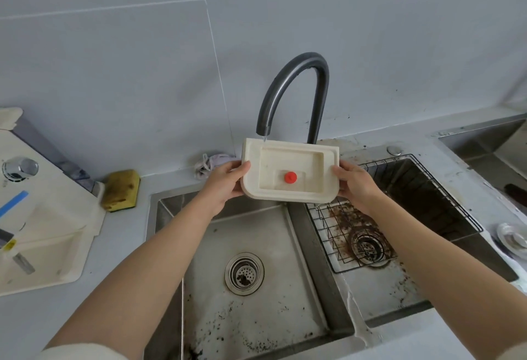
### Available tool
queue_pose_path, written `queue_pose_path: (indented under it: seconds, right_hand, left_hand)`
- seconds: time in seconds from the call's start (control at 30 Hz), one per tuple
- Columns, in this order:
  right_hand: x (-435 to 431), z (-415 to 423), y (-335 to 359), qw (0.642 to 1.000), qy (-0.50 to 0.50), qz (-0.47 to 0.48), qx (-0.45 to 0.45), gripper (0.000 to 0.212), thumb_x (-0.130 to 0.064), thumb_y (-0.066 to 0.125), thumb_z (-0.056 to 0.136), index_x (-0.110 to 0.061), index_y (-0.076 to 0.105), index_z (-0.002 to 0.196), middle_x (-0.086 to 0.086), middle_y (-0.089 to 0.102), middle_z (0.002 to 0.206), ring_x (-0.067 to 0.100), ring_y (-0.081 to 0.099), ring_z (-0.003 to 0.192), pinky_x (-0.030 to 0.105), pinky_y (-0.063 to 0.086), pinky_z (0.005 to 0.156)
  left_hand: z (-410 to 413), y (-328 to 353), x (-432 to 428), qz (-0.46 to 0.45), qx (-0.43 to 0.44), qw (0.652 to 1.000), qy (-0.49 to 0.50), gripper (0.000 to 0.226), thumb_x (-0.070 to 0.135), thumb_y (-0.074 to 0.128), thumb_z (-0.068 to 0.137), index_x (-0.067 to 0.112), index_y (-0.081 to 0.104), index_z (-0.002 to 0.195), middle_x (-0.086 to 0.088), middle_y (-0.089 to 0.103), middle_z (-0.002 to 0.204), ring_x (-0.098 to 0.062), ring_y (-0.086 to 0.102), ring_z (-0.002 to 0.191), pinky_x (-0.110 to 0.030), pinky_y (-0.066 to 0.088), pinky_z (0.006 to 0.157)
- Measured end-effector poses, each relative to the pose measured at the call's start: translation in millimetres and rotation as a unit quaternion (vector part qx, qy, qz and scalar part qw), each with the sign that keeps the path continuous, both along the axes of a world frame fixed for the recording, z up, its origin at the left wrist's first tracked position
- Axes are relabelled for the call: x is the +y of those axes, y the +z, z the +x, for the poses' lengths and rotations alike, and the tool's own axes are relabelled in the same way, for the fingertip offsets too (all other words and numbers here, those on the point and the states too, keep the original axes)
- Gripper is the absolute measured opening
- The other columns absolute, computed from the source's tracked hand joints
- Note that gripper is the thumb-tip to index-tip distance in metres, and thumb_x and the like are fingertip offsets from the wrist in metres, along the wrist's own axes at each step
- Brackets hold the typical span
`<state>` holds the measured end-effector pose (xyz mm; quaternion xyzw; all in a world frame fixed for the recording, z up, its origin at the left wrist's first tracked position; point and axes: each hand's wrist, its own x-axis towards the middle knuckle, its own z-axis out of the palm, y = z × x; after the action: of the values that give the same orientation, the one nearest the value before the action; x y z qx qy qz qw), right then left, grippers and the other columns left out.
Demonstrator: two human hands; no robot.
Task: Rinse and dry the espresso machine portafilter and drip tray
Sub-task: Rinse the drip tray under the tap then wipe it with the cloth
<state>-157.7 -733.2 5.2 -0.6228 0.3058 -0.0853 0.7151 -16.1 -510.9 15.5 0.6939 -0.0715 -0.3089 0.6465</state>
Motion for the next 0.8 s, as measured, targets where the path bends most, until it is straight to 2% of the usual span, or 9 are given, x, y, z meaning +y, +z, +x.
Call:
queue_pose_path:
  seconds: [0.17,0.33,0.43,0.53,0.63,0.8]
  right_hand:
    - [0.3,3.4,-0.2,1.0,-0.003,0.012,-0.012,0.039,-0.014,0.04,0.097,-0.011,0.043,0.136,0.006,0.06,0.11,0.027,0.058,0.101,0.043,0.049,0.09]
    - [4.8,6.6,-3.3,0.998,-0.011,0.051,-0.029,0.037,-0.01,0.038,0.097,-0.01,0.044,0.134,0.002,0.061,0.1,0.022,0.059,0.09,0.034,0.05,0.074]
    - [4.3,7.1,-7.6,0.996,-0.02,0.071,-0.043,0.039,-0.009,0.037,0.097,-0.01,0.043,0.135,0.007,0.059,0.109,0.025,0.058,0.096,0.035,0.05,0.075]
    - [4.9,7.9,-10.0,0.995,-0.027,0.083,-0.056,0.035,-0.008,0.036,0.097,-0.012,0.046,0.13,0.003,0.061,0.102,0.022,0.059,0.089,0.035,0.051,0.073]
    - [4.5,8.9,-13.7,0.993,-0.029,0.091,-0.065,0.032,-0.007,0.036,0.097,-0.012,0.048,0.126,0.003,0.062,0.098,0.022,0.061,0.087,0.039,0.052,0.077]
    - [4.6,9.6,-15.3,0.991,-0.033,0.106,-0.073,0.029,-0.007,0.037,0.096,-0.014,0.048,0.123,0.002,0.063,0.1,0.02,0.062,0.088,0.034,0.052,0.07]
  left_hand:
    - [11.1,12.0,-4.1,0.016,-0.015,1.0,-0.021,0.021,0.027,0.054,0.091,0.015,0.057,0.108,0.001,0.067,0.089,-0.015,0.064,0.079,-0.029,0.052,0.065]
    - [19.3,25.7,-7.5,0.036,-0.033,0.998,-0.031,0.024,0.027,0.055,0.09,0.013,0.058,0.11,0.0,0.067,0.089,-0.016,0.064,0.079,-0.03,0.053,0.067]
    - [21.6,32.2,-10.7,0.049,-0.046,0.997,-0.037,0.028,0.027,0.057,0.09,0.011,0.058,0.113,-0.002,0.066,0.092,-0.016,0.063,0.078,-0.029,0.052,0.067]
    - [24.1,36.5,-14.0,0.059,-0.061,0.996,-0.039,0.031,0.026,0.058,0.089,0.01,0.059,0.115,-0.006,0.066,0.097,-0.019,0.063,0.08,-0.032,0.054,0.072]
    - [26.6,39.3,-16.1,0.067,-0.075,0.994,-0.037,0.03,0.025,0.058,0.089,0.01,0.059,0.115,-0.007,0.065,0.1,-0.021,0.063,0.084,-0.031,0.055,0.073]
    - [28.4,42.1,-18.2,0.071,-0.087,0.993,-0.034,0.028,0.023,0.058,0.089,0.01,0.059,0.114,-0.006,0.065,0.101,-0.016,0.064,0.081,-0.025,0.056,0.066]
